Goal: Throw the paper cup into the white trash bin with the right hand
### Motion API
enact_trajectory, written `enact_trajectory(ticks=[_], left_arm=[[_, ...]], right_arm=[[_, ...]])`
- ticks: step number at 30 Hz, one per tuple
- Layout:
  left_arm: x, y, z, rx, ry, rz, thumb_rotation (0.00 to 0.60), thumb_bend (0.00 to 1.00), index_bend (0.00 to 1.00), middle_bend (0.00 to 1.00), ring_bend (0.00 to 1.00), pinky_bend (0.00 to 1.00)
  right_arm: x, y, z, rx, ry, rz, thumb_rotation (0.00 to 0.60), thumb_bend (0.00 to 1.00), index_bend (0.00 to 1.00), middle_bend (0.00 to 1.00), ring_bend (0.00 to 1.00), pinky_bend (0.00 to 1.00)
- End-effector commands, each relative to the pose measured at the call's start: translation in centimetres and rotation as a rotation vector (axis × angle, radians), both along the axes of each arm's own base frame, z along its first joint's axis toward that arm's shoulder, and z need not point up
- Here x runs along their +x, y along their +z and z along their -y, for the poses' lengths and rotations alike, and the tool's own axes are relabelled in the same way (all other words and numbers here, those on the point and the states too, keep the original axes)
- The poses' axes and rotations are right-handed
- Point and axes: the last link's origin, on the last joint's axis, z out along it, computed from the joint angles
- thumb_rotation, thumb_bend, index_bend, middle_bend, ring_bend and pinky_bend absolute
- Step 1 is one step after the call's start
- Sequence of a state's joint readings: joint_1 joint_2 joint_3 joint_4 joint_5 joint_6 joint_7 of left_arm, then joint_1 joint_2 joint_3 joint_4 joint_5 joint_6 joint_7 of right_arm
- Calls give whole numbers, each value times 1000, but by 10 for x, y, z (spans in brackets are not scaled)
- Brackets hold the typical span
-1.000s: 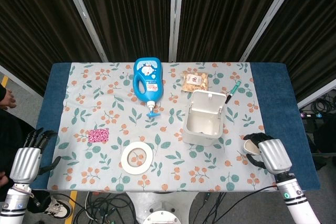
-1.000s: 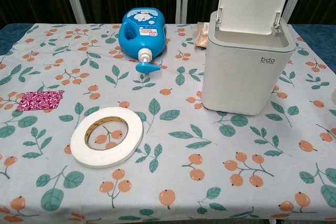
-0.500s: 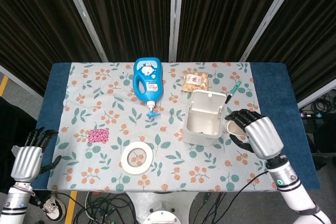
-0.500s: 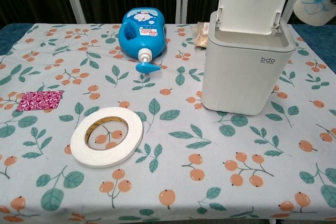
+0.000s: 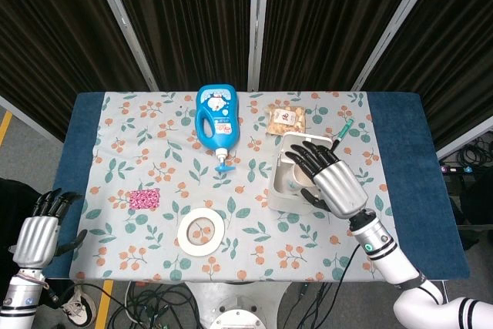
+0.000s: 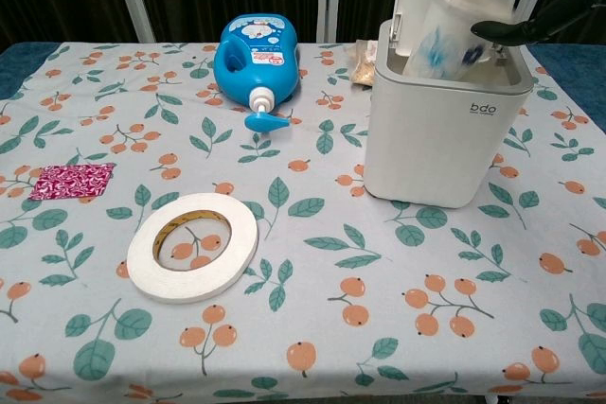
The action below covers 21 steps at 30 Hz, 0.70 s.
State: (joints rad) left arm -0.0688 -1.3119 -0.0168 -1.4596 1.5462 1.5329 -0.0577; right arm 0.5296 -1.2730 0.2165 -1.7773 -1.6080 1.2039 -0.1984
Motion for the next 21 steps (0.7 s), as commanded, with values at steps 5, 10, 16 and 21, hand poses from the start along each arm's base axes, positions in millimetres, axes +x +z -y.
enact_trajectory(ticks=[5,10,16,21], left_arm=[[-1,1,1,3,0,5,600,245,216,196,82,109],[0,0,2,2,-6,4,600,245,216,196,82,109],[3,1,0,7,-15,5,600,245,216,196,82,109],[8,4,-2,14,-32,5,600,244,216,196,82,108]], right_arm=[[-4,11,-7,-42,31,19,600,110,0,0,0,0],[-36,34,-25,-128,-13,4,600,105,0,0,0,0],[-112,57,-64,-194,-201,-42,600,67,0,0,0,0],[-178,62,-96,-193,-401,-75,600,48,0,0,0,0]])
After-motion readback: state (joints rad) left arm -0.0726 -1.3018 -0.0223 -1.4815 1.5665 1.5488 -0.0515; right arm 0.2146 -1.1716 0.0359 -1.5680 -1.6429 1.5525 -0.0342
